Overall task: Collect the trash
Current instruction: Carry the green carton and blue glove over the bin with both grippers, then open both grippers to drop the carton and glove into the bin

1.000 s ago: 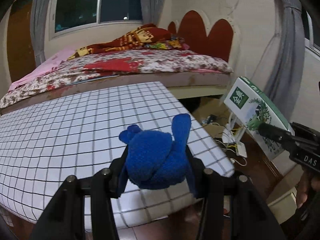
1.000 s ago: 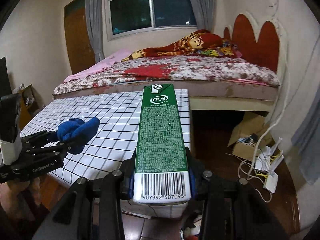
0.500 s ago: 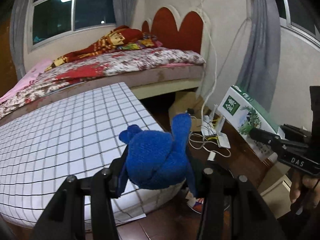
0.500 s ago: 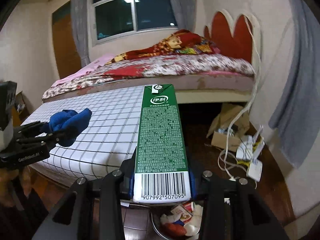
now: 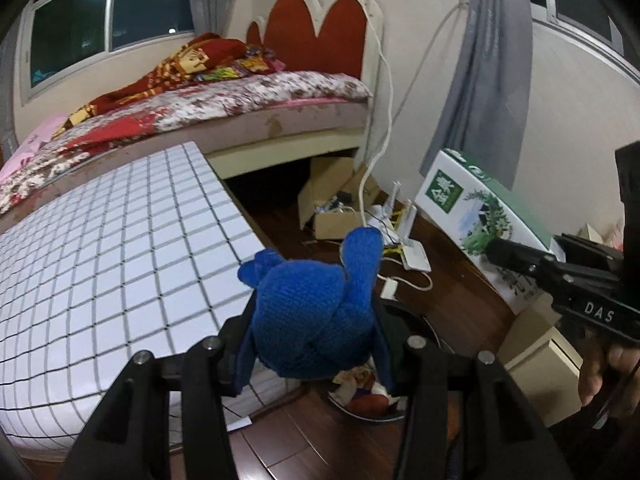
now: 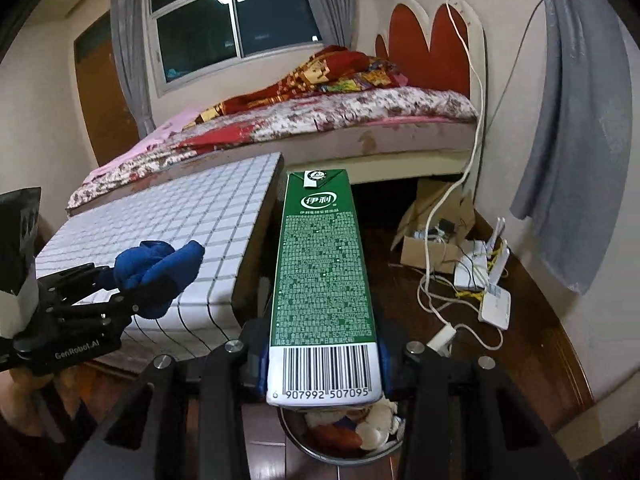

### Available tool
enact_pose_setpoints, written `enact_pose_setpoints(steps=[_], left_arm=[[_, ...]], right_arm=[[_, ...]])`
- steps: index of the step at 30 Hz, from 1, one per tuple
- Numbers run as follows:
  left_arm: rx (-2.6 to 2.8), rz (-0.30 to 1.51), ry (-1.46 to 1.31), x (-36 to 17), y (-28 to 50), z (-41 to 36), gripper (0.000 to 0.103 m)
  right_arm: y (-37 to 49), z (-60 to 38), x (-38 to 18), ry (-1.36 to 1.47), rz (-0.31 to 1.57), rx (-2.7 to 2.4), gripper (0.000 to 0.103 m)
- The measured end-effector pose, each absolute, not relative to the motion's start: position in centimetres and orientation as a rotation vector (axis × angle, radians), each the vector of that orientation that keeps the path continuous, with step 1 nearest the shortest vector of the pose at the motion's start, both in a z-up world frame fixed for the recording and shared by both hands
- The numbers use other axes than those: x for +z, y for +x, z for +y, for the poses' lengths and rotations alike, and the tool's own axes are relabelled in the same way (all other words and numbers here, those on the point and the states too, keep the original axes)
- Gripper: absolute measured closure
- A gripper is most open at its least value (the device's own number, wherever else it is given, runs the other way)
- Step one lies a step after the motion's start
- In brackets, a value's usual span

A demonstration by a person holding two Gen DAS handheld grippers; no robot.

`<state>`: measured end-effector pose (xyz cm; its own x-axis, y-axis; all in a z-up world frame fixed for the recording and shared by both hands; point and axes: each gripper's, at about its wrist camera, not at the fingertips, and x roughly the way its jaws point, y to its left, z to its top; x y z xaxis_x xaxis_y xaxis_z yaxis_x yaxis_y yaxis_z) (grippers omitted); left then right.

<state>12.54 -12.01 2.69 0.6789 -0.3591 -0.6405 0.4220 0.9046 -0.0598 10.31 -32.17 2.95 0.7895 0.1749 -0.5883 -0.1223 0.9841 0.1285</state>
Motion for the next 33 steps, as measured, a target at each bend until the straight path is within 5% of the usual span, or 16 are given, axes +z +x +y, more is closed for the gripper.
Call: enact_pose_setpoints(steps=[33], left_arm=[[-0.554, 0.933, 0.075, -7.7, 13.6, -19.2, 0.053]], right_arm=[[12.1, -36.9, -9.4, 0.082, 0.964, 0.056, 0.062]])
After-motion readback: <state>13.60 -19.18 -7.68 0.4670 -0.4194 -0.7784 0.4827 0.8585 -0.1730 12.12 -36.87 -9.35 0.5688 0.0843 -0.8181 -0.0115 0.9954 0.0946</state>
